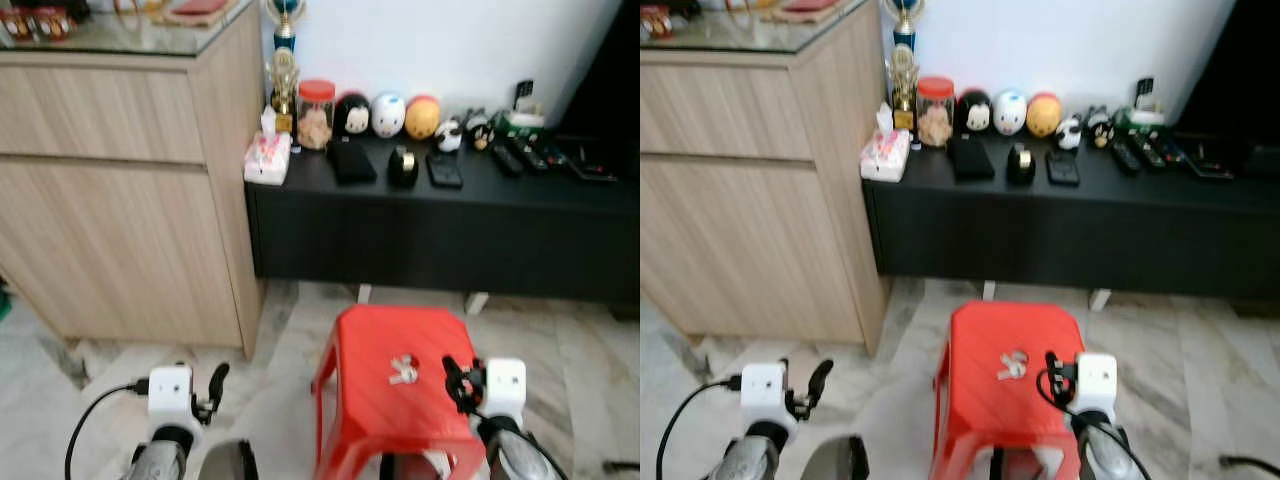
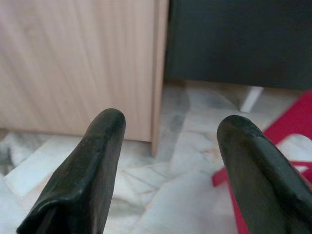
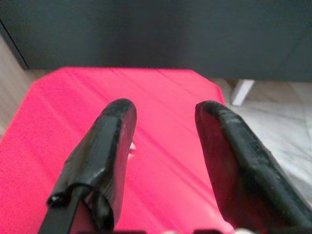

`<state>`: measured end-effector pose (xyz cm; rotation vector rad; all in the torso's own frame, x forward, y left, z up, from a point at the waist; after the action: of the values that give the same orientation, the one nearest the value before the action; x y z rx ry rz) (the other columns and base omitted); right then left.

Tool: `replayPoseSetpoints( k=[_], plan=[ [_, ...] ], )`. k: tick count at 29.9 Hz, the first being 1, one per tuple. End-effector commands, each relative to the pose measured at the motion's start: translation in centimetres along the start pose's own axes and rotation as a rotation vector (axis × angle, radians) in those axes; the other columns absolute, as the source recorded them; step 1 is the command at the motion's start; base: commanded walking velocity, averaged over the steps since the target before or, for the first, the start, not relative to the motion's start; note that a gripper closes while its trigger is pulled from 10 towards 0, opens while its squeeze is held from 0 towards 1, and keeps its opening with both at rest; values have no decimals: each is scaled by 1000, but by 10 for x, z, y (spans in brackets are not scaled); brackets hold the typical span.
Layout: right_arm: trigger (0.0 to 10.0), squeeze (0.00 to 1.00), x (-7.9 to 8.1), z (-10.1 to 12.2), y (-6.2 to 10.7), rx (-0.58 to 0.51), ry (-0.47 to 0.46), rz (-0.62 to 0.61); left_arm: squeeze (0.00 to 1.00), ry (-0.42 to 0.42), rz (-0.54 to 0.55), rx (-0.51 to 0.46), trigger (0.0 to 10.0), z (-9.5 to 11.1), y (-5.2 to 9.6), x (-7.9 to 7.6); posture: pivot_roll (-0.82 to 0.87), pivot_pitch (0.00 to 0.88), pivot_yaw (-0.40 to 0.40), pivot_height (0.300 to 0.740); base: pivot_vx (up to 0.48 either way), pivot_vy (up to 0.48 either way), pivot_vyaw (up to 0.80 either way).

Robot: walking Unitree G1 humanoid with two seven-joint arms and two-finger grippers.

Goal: Hang keys on a hook

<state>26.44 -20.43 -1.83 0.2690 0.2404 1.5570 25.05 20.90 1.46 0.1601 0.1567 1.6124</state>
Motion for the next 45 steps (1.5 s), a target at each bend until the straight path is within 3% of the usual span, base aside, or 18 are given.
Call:
replayPoseSetpoints(
  k=[1, 12, 18, 24, 25, 26, 32, 40, 41, 42, 45],
  plan=[
    [10000, 0, 1, 3, -1, -11, -6, 3, 0, -11, -5, 6, 10000, -1, -1, -1, -24, 0, -60, 567, 315, 0, 0],
    [10000, 0, 4, -1, 0, 9, -7, 30, 0, -10, -12, 5, 10000, -2, -1, -3, -26, 0, -60, 567, 115, 0, 0],
    [10000, 0, 11, -13, 1, 80, 21, 74, 0, -8, -21, 17, 10000, -4, 2, -5, -25, 0, -60, 567, 0, 0, 0],
    [10000, 0, 25, -10, -11, 101, 55, 144, 0, -7, -38, 15, 10000, -2, -1, -10, -26, 25, -60, 567, 0, 0, 0],
    [10000, 235, 27, -8, -13, 105, 67, 152, 0, -7, -40, 13, 10000, -1, -2, -10, -24, 28, -61, 567, 0, 0, 0],
    [10000, 1000, 30, -6, -17, 106, 75, 167, 0, -7, -45, 7, 10000, 1, -2, -11, -22, 33, -62, 567, 0, 0, 0],
    [10000, 1000, 43, 14, -39, 105, 45, 176, 0, -2, -52, -6, 10000, 5, -1, -15, -3, 57, -72, 567, 0, 0, 0],
    [10000, 1000, 55, 33, -55, 107, 48, 230, 0, -2, -51, -10, 10000, 5, 8, -15, 16, 77, -79, 567, 0, 0, 0],
    [10000, 114, 56, 35, -56, 105, 54, 241, 0, -2, -46, -7, 10000, 4, 9, -14, 25, 79, -83, 567, 0, 0, 0],
    [10000, 0, 56, 37, -57, 107, 57, 242, 0, -2, -40, -3, 10000, 4, 11, -12, 29, 82, -84, 567, 0, 0, 0],
    [10000, 0, 52, 40, -62, 129, 83, 208, 0, -4, -30, 5, 10000, 2, 16, -9, 31, 83, -85, 567, 0, 0, 0]
  ],
)
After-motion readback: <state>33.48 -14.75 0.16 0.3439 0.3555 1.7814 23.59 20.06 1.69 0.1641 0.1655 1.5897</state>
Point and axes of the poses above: a point about 5 cm out from each wrist's last joint towards the gripper, its own y axis pointing back from the gripper into the wrist, its own z axis along the axis of the wrist's last joint, x = y × z, the point moved 3 cm from there along -y, pointing out of the wrist towards the gripper, and after that the axes turned 2 degrees about y, right-handed, at the moved point
